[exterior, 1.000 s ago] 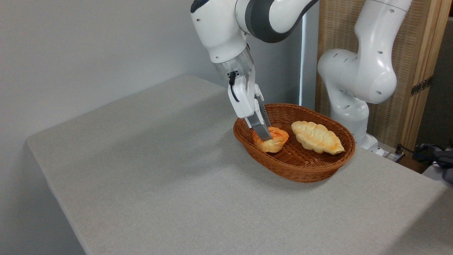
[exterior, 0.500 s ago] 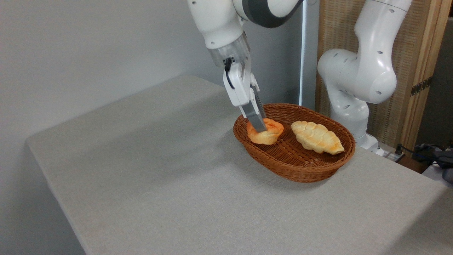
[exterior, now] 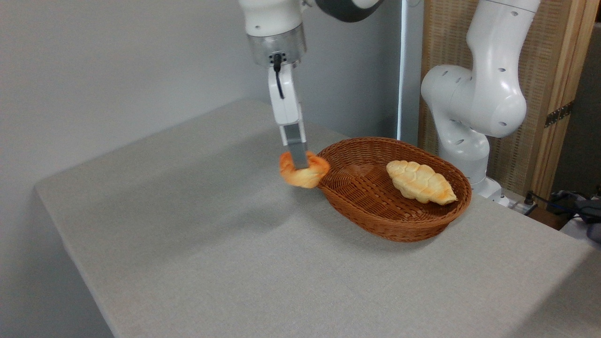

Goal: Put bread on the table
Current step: 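Lift the orange bun out of the basket and carry it beside the basket, then lower the orange bun onto the table and open the gripper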

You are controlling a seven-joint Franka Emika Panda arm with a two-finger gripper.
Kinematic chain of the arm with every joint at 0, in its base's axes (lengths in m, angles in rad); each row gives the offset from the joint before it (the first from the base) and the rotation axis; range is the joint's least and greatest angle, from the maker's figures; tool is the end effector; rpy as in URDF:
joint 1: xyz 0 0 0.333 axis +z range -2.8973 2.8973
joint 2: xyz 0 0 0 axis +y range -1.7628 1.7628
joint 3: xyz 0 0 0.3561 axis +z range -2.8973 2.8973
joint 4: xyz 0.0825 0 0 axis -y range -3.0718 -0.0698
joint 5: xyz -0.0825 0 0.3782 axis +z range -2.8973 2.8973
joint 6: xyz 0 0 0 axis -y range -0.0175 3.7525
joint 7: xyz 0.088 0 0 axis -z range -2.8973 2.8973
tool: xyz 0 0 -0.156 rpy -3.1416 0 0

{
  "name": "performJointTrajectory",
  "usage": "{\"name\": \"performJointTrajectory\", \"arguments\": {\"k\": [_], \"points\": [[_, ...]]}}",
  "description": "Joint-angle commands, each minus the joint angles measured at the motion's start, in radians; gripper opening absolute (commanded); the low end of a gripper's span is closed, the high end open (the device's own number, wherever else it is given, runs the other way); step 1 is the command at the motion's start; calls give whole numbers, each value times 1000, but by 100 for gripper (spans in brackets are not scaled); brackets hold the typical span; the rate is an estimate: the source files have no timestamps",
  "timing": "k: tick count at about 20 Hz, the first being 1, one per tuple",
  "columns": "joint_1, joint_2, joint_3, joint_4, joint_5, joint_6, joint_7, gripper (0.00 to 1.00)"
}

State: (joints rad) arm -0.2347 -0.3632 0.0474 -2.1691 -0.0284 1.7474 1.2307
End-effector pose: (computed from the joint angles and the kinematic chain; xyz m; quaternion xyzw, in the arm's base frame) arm 0.4088 -0.0795 0.5264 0.7592 -0.6498 -0.0145 0.0340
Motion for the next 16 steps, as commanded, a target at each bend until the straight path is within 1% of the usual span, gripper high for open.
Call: {"name": "performJointTrajectory", "arguments": {"k": [1, 4, 6, 7, 8, 9, 11, 12, 13, 14, 15, 16], "points": [[-2, 105, -4, 89, -21, 73, -179, 47], [-5, 161, -18, 135, -8, 84, -314, 47], [-5, 185, -27, 149, -8, 102, -436, 48], [-6, 205, -31, 149, -7, 119, -497, 57], [-12, 223, -46, 149, -7, 148, -548, 62], [-12, 240, -72, 149, -7, 180, -594, 62], [-12, 265, -86, 149, -7, 227, -658, 64], [-12, 274, -87, 149, -7, 239, -669, 71], [-12, 282, -92, 149, -7, 245, -669, 80], [-12, 288, -101, 149, -4, 248, -669, 94], [-12, 291, -103, 149, 7, 250, -665, 100], [-12, 296, -112, 149, 30, 251, -669, 100]]}}
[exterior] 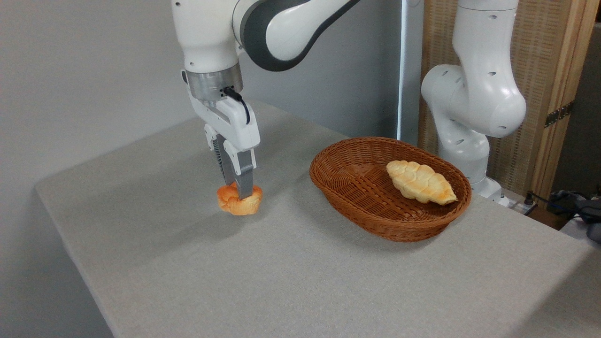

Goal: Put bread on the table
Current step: 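Lower the orange bun onto the table and open the gripper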

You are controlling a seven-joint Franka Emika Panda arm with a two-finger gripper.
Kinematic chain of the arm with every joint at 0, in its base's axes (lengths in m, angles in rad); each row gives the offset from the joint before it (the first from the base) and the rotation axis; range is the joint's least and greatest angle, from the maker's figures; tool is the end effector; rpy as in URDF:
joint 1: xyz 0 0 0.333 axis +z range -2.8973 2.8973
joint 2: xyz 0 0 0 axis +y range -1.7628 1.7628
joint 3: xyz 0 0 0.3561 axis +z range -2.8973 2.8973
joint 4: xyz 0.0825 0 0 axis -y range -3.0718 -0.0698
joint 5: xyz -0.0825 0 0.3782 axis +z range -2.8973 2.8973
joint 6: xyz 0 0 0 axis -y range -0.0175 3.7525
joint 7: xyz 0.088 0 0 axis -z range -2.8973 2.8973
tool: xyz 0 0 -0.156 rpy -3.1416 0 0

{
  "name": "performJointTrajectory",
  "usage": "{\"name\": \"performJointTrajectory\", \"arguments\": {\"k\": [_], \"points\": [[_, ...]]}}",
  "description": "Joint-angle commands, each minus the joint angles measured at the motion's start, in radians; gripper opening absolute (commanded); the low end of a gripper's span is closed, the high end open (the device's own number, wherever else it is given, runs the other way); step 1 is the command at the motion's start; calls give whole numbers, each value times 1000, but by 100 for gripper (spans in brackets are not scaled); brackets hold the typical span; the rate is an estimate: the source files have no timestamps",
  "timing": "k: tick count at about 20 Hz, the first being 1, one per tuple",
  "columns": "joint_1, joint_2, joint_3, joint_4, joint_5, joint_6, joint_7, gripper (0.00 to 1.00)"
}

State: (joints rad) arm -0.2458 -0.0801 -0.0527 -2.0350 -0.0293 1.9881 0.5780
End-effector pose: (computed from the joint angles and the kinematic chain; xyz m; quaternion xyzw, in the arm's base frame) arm 0.5040 -0.1589 0.4763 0.9077 -0.4190 0.0180 0.0090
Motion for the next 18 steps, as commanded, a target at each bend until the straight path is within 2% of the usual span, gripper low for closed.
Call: {"name": "performJointTrajectory", "arguments": {"k": [1, 18], "points": [[-1, 14, -22, 15, 41, 11, -18, 100], [3, 5, -21, 15, 45, -14, -46, 100]]}}
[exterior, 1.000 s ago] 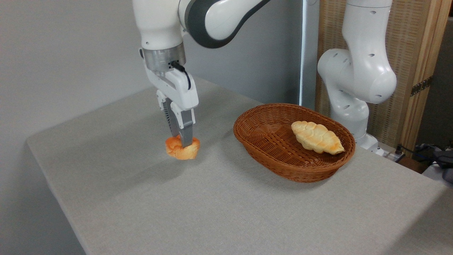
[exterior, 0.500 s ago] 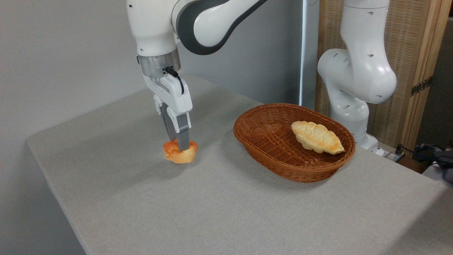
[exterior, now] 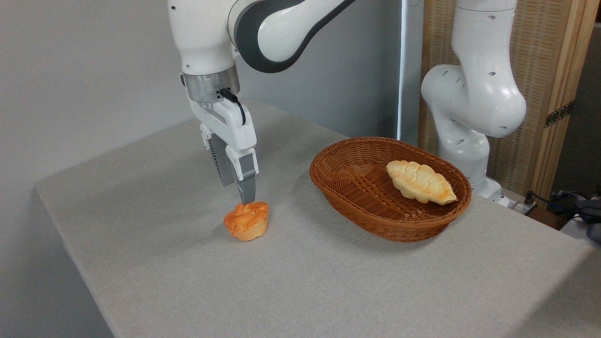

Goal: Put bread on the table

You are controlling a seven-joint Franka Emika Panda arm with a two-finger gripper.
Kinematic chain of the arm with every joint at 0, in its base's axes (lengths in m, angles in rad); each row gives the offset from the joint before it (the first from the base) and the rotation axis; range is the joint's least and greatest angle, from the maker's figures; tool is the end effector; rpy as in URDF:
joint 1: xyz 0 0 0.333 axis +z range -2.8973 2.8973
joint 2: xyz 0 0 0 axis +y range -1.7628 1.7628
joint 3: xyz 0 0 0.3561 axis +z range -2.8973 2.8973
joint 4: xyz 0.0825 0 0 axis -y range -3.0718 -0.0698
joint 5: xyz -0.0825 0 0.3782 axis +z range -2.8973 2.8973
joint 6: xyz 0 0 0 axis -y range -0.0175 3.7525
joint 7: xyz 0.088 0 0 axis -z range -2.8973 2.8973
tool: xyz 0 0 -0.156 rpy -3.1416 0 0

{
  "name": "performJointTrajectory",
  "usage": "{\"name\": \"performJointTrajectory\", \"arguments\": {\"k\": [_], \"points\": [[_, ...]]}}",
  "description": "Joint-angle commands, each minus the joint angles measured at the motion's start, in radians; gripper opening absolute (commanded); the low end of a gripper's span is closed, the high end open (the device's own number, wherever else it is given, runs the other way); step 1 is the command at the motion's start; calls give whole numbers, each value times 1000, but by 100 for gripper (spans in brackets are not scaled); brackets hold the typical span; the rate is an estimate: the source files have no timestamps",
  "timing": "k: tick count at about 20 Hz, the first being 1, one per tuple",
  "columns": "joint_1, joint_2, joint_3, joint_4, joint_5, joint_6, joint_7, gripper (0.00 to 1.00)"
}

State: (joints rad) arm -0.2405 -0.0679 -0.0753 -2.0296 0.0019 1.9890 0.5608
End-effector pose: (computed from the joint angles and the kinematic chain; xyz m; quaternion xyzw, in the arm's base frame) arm 0.5051 -0.1655 0.4724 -0.9052 0.4247 -0.0130 0.0051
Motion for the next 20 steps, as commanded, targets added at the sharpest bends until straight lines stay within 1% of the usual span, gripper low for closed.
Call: {"name": "performJointTrajectory", "arguments": {"k": [1, 3, 6, 9, 12, 13, 16, 18, 20], "points": [[-2, -7, 3, 9, 13, -33, -28, 100], [-2, -27, 5, 9, 12, -48, -33, 100], [4, -38, 11, 69, 10, -71, -35, 100], [6, -38, 55, 138, 7, -96, -27, 100], [6, -36, 64, 175, 13, -104, -16, 100], [6, -36, 80, 177, 15, -105, -9, 100], [6, -44, 132, 183, 15, -128, 76, 100], [6, -46, 161, 184, 13, -147, 80, 100], [6, -52, 161, 184, 13, -168, 73, 100]]}}
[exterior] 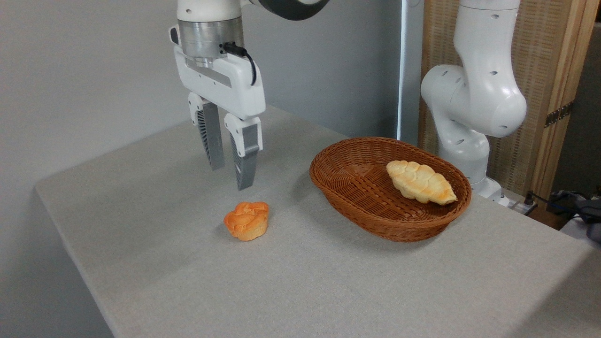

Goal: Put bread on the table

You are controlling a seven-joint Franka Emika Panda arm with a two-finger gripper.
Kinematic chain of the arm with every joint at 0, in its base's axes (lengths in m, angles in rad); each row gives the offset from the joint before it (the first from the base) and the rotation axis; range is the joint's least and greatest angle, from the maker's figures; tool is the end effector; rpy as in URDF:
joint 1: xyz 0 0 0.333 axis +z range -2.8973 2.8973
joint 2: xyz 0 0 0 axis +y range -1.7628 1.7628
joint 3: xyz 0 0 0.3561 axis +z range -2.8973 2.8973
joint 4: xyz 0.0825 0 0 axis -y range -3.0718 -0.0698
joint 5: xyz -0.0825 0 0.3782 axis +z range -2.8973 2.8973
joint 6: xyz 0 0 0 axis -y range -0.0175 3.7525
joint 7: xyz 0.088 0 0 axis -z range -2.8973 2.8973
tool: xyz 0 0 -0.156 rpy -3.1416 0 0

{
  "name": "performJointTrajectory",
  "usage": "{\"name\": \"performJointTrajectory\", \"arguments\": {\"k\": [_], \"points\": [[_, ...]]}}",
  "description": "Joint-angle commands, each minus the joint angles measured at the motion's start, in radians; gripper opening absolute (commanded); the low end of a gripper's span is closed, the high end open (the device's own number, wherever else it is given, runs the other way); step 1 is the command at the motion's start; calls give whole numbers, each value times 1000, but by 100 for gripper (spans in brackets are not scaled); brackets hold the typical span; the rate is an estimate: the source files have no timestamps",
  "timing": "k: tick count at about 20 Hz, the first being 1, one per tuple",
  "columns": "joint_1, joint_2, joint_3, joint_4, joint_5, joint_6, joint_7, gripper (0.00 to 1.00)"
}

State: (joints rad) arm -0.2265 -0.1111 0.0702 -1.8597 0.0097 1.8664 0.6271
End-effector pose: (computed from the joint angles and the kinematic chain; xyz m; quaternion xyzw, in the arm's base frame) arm 0.5290 -0.0806 0.5656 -0.9222 0.3821 -0.0569 0.0145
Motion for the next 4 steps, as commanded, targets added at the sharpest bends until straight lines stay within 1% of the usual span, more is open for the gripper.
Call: {"name": "performJointTrajectory", "arguments": {"k": [1, 2, 4], "points": [[-8, -10, 16, 14, 6, -55, 6, 100], [-7, -15, 23, 14, -3, -58, 6, 100], [-7, -15, 34, 14, -5, -59, -1, 100]]}}
